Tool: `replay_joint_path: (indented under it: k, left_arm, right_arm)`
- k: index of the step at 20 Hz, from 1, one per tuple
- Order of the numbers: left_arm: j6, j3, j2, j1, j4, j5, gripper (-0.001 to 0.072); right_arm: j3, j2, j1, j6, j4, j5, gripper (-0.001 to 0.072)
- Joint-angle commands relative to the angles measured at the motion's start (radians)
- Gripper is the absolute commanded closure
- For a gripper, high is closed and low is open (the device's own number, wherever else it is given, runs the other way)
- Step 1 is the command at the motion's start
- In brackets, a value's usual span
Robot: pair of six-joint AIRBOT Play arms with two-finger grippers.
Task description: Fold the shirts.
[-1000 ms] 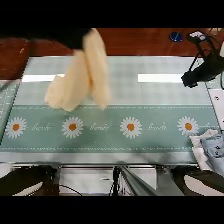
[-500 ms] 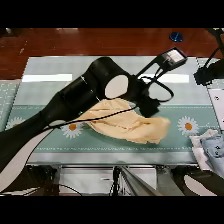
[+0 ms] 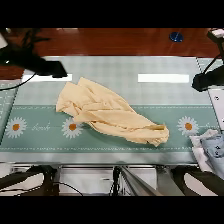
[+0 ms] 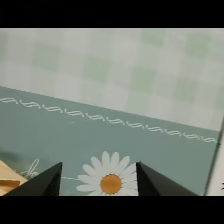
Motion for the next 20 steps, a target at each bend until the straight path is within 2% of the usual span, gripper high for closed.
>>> replay_joint_path:
  k: [1, 4, 6, 15, 17, 19, 20]
  left_arm:
    - [0.087, -0.208, -0.002, 0.290, -0.244, -0.003, 0.0006]
    - [0.133, -0.264, -0.058, 0.349, -0.225, 0.034, 0.0006]
    - [0.136, -0.263, -0.116, 0.355, -0.198, 0.068, 0.0006]
    - [0.135, -0.215, -0.344, 0.283, -0.191, 0.130, 0.0012]
    - [0.134, -0.193, -0.375, 0.240, -0.175, 0.129, 0.0031]
    - [0.079, -0.162, -0.408, 0.183, -0.130, 0.126, 0.0038]
    - [0.046, -0.142, -0.427, 0.156, -0.100, 0.114, 0.0108]
  right_arm:
    - [-0.120, 0.001, -0.140, -0.056, 0.244, -0.032, 0.0171]
    - [-0.219, 0.001, -0.233, -0.093, 0.342, -0.053, 0.0171]
    - [-0.272, 0.001, -0.275, -0.095, 0.352, -0.067, 0.0171]
    - [-0.370, 0.001, -0.311, -0.095, 0.383, -0.118, 0.0172]
    - [-0.370, 0.001, -0.311, -0.094, 0.401, -0.124, 0.0173]
    - [-0.370, 0.001, -0.311, -0.094, 0.402, -0.120, 0.0174]
    - [-0.370, 0.001, -0.311, -0.094, 0.402, -0.119, 0.0175]
